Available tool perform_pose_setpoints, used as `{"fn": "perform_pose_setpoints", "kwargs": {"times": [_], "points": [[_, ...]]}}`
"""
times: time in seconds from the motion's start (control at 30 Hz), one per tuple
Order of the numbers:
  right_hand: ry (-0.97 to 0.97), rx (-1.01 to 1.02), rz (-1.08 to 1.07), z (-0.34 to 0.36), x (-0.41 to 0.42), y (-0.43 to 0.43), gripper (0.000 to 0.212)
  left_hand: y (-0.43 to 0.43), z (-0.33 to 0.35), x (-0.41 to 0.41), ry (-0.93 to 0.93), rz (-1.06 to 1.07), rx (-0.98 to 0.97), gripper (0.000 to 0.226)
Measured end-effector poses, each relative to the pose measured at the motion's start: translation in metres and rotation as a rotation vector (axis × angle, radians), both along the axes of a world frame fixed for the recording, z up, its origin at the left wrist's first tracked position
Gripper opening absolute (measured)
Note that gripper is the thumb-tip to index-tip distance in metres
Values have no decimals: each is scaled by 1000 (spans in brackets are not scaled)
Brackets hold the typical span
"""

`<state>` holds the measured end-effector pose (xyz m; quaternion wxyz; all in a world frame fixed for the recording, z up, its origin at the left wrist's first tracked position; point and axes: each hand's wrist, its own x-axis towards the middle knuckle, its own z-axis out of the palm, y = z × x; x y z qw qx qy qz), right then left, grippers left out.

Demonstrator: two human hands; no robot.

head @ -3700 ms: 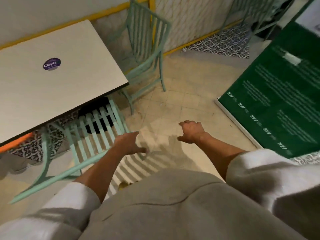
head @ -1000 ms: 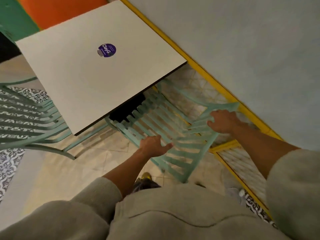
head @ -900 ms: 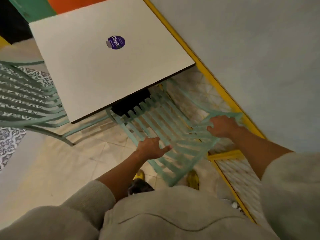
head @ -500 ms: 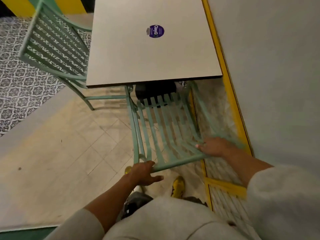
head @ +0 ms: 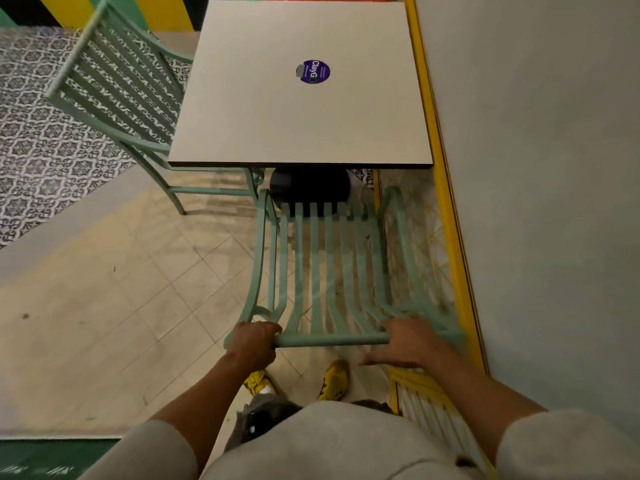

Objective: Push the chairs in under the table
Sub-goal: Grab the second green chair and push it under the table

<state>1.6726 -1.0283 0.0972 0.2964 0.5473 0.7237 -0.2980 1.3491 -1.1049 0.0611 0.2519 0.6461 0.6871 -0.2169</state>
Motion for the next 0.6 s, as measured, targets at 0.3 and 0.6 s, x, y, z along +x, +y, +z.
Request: {"fn": "perform_pose_setpoints", "kwargs": {"times": [0.3,0.6], "points": [[-126,225,123,-11,-14,10,22,16,-8,-7,-28,-2,81,55],[-150,279,26,-9,-26,37,26,47,-10,-18,-29,-6,178,49]]}}
